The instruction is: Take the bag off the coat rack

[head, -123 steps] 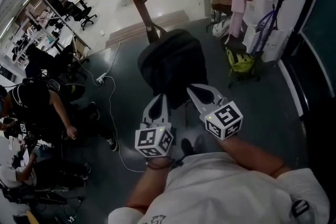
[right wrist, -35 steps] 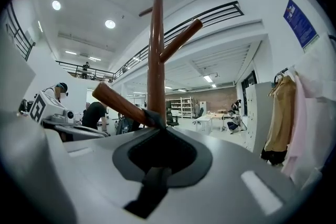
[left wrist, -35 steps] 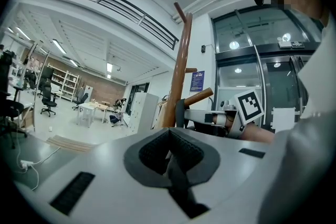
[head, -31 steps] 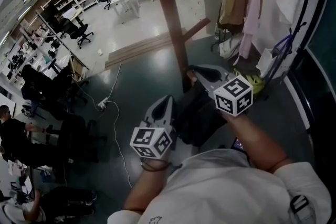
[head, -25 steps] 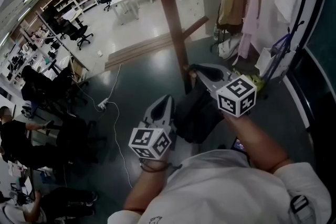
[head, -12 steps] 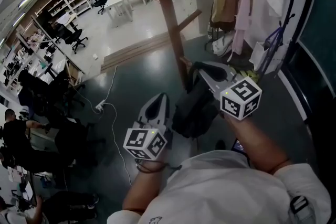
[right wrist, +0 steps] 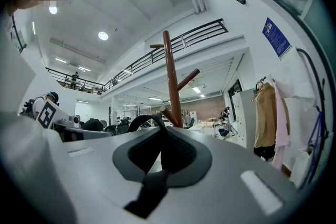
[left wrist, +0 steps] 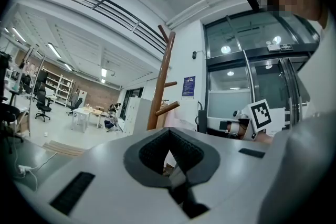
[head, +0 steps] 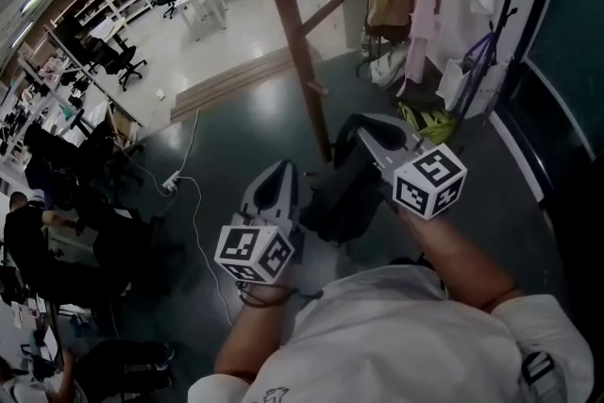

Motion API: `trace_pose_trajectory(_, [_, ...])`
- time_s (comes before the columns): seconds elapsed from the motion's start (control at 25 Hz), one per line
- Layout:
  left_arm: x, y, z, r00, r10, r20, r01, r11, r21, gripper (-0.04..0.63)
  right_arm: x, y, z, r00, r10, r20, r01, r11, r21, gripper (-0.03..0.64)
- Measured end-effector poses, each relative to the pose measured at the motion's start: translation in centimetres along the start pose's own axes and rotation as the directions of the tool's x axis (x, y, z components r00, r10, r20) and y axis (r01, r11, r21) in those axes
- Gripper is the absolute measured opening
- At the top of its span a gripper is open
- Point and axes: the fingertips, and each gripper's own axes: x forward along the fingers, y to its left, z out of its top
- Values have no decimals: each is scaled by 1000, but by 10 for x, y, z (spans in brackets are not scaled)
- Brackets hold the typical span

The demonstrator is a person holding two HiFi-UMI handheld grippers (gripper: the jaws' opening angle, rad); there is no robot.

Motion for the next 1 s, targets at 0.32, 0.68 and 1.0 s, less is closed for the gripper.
trace_pose_trajectory(0.32, [-7,-34,-8,999,39,3,-39,999,26,6,-44,1,-9,1000,-3,4,3,1000,-7,25])
trace_pose_trajectory(0.68, [-21,-93,-31,995,103,18,-103,995,7,6,-110,-1,-27,999,16,-29,-17,1000,-7,25])
trace_pose_trajectory(1.0, [-63,-149,-50,992,128,17,-128,992,-5,6,-178,17,-36,999,23,-41,-22,1000,10,25])
